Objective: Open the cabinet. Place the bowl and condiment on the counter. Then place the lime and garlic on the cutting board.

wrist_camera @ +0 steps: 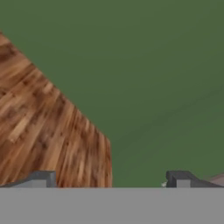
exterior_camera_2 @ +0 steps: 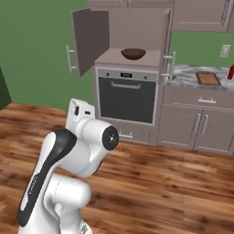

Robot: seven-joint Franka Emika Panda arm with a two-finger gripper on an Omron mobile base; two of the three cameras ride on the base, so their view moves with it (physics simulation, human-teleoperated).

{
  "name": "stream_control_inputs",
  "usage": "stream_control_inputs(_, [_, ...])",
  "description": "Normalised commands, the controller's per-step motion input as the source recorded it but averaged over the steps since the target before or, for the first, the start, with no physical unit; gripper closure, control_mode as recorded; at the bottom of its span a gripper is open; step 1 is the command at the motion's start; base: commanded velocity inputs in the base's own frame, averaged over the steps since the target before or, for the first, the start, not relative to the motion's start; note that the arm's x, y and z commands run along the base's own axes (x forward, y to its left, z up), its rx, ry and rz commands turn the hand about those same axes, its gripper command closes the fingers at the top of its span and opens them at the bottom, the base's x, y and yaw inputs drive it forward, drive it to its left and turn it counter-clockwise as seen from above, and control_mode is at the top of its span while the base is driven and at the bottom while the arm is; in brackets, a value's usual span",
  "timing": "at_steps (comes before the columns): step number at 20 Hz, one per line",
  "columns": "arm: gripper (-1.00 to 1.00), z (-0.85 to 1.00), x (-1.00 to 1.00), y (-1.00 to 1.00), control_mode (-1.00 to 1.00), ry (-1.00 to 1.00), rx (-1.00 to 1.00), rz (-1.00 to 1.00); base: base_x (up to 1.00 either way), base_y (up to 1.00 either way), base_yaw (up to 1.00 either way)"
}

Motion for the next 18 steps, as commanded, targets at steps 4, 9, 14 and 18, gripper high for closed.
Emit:
stream_control_inputs(4, [-1.0,0.0,0.0,0.0,1.0,0.0,0.0,0.0,0.38,0.6,0.0])
stream_control_inputs(9, [-1.0,0.0,0.0,0.0,1.0,0.0,0.0,0.0,0.44,0.41,0.0])
stream_control_inputs(14, [-1.0,0.0,0.0,0.0,1.0,0.0,0.0,0.0,0.46,0.24,0.0])
stream_control_inputs(18, [-1.0,0.0,0.0,0.0,1.0,0.0,0.0,0.0,0.53,0.05,0.0])
